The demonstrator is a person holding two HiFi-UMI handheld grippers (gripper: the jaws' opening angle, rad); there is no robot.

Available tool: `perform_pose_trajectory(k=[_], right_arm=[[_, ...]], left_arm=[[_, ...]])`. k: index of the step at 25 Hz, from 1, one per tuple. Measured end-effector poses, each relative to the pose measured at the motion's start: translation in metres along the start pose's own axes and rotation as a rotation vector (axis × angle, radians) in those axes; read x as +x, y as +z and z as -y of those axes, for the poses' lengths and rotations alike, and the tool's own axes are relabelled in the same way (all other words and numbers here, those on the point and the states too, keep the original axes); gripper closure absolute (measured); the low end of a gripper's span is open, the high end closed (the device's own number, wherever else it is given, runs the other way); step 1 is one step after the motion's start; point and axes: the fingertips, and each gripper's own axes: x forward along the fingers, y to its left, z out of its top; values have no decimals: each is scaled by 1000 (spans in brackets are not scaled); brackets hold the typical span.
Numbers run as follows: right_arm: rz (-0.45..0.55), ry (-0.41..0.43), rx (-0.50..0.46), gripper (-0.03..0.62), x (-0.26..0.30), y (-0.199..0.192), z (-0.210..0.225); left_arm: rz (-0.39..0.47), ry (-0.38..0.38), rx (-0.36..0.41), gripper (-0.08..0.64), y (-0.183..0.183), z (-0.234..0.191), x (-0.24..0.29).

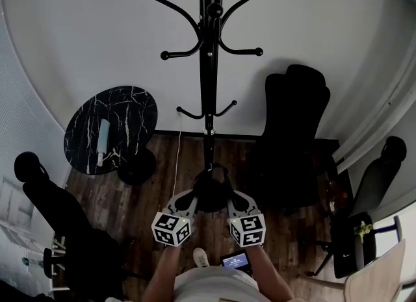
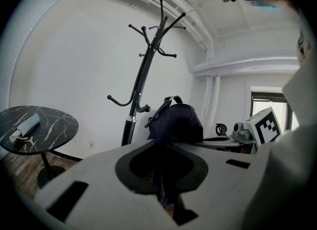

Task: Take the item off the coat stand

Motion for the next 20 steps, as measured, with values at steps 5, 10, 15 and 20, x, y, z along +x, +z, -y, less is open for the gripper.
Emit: perform_pose_trajectory(k=[5, 10, 15, 20], right_arm=[[6, -8, 21, 563, -20, 1, 10], [38, 20, 43, 563, -36, 5, 4], [33, 45, -29, 565, -54, -1, -14], [34, 60, -53, 563, -75, -8, -21]], left_arm=[[-8, -14, 20, 531, 2, 27, -5], [-3, -6, 44, 531, 7, 41, -21], [13, 30, 37, 531, 2, 51, -45], [45, 34, 5, 531, -10, 65, -61]])
